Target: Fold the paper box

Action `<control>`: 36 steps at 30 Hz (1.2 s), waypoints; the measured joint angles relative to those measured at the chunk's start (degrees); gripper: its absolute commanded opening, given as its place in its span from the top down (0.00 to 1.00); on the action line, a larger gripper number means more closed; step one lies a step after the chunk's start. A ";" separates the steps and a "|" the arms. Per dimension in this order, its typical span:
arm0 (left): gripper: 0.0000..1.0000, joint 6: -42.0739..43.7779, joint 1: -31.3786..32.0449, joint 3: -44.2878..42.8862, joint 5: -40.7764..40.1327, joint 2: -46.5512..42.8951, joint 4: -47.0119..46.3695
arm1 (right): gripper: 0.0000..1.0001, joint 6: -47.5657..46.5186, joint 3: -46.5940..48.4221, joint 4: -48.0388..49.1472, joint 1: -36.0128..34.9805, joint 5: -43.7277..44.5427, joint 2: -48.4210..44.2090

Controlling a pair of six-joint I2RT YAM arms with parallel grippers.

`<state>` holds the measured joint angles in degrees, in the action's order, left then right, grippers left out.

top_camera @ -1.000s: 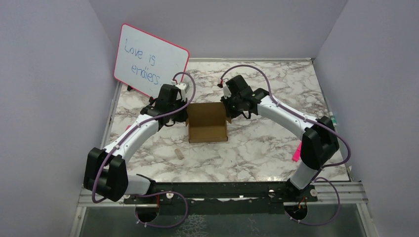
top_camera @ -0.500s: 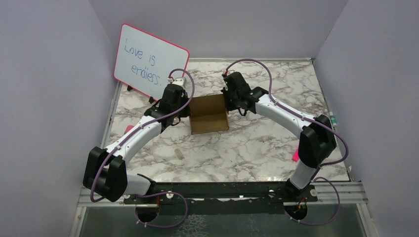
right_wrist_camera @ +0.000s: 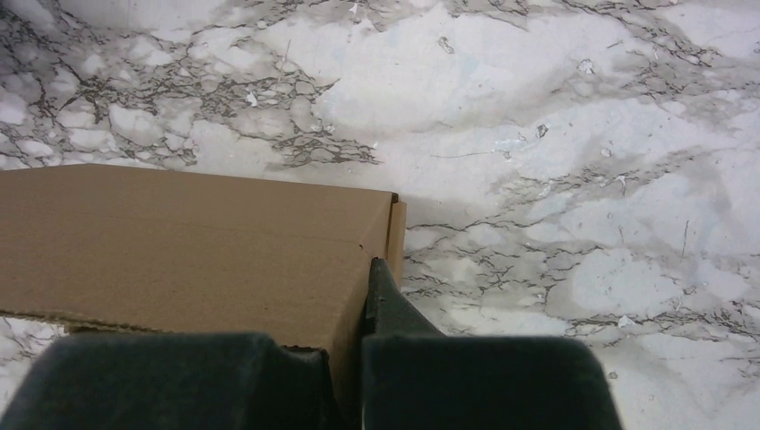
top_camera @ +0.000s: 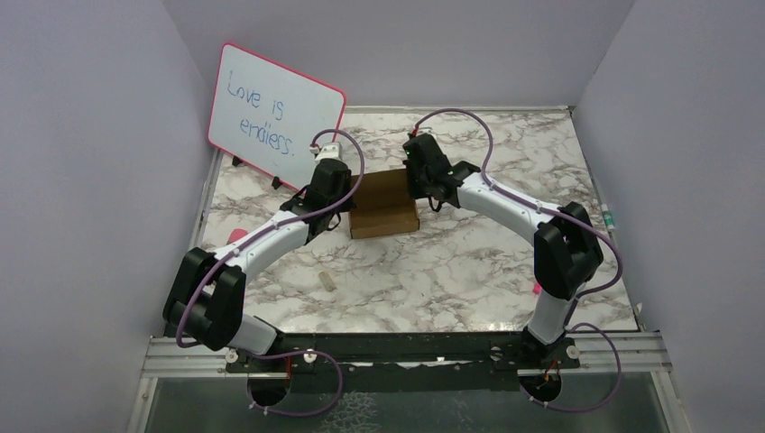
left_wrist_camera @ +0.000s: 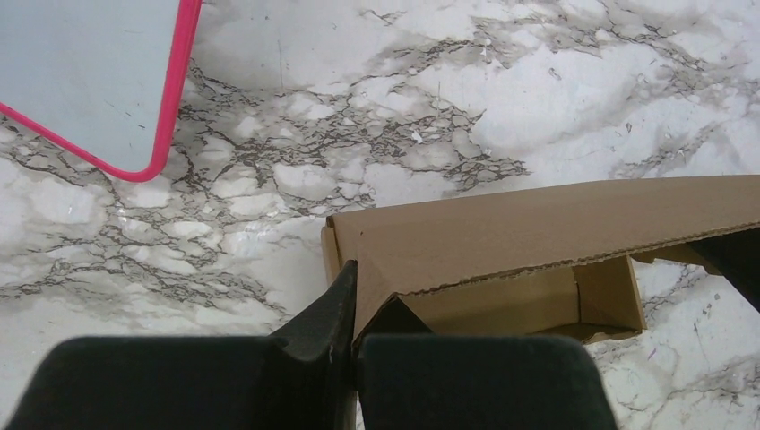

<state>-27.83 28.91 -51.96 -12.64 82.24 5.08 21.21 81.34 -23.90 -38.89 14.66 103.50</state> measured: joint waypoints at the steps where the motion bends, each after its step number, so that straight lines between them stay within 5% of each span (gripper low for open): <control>1: 1.00 -0.37 0.15 0.26 -0.44 0.00 -0.48 | 0.99 0.24 -0.22 0.35 -0.02 0.13 0.00; 15: 1.00 -3.06 2.36 6.75 -2.27 -0.59 -6.49 | 0.93 4.68 -10.08 9.07 -0.96 1.53 -2.01; 36: 0.56 -5.51 3.21 17.27 -1.70 -18.51 -5.81 | 0.41 6.82 -24.94 17.25 -1.81 -3.13 -16.70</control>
<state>-33.34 32.12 -34.70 -14.35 63.72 -0.73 28.03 56.40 -6.66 -40.71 11.53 86.80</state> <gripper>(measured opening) 0.365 0.540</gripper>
